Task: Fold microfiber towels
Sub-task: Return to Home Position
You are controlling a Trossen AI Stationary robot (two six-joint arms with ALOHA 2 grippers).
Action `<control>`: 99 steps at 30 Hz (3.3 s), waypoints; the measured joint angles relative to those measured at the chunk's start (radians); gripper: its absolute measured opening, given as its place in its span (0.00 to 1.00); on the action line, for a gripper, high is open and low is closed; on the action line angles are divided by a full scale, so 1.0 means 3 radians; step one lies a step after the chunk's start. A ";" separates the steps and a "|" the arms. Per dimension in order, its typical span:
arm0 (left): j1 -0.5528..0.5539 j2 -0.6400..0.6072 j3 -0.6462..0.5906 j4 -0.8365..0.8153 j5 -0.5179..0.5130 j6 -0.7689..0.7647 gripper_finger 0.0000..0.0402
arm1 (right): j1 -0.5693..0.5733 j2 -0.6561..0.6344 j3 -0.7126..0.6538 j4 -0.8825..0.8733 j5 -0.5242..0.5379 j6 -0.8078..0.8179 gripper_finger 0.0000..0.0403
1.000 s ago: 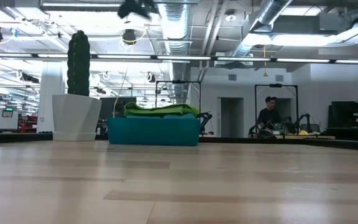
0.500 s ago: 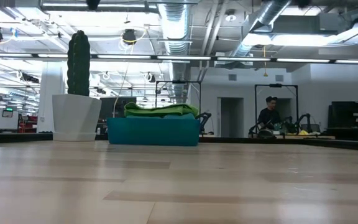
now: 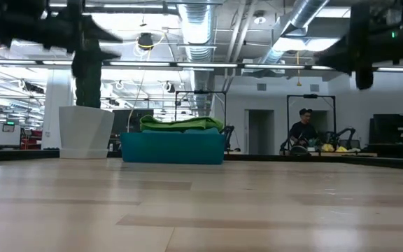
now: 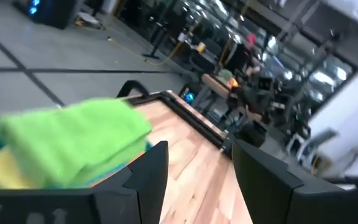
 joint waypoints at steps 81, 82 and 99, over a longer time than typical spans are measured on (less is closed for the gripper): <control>-0.1924 -0.1474 -0.0962 -0.0406 -0.1050 0.0527 0.43 | -0.0003 -0.0079 -0.0517 -0.0149 0.0451 0.0639 0.30; -0.1924 -0.1474 -0.0962 -0.0406 -0.1050 0.0527 0.43 | -0.0003 -0.0079 -0.0517 -0.0149 0.0450 0.0640 0.30; -0.1924 -0.1474 -0.0963 -0.0406 -0.1050 0.0527 0.43 | -0.0003 -0.0079 -0.0517 -0.0149 0.0450 0.0640 0.30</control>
